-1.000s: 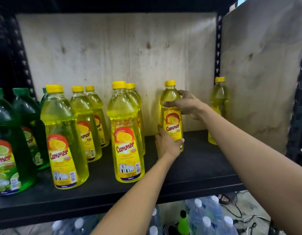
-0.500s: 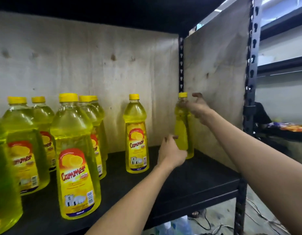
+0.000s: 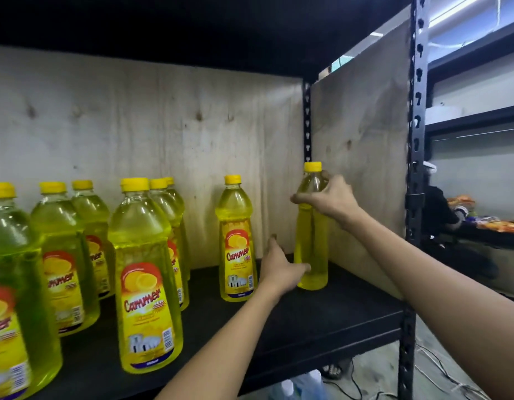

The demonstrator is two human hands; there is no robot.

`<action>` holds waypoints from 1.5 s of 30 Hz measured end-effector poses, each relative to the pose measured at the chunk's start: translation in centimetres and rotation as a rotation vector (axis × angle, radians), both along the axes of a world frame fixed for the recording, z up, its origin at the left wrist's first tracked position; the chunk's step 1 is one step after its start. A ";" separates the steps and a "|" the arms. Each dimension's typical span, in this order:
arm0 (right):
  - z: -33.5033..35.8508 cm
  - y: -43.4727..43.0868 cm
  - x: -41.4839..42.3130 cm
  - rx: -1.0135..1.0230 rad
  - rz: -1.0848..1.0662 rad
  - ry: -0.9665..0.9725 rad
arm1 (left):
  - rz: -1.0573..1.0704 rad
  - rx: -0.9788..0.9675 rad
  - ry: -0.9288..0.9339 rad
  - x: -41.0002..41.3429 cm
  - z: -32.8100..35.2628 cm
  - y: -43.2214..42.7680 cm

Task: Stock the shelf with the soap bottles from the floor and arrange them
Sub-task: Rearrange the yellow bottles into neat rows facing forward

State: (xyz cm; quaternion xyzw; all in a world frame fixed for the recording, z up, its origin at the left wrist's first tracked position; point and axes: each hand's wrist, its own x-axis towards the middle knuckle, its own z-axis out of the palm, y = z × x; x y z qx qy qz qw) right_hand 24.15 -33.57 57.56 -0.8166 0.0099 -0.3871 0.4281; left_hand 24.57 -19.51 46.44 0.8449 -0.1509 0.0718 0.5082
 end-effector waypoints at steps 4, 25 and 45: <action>3.1 1.1 -5.4 0.156 0.528 0.038 | -0.248 -0.060 0.063 -3.1 1.9 3.0; 2.8 10.5 -7.2 0.104 0.639 0.329 | -0.019 -0.081 0.005 -8.3 -2.7 10.0; 1.0 9.9 -5.8 -0.028 0.578 0.432 | 0.325 0.017 -0.165 -8.4 -4.5 8.1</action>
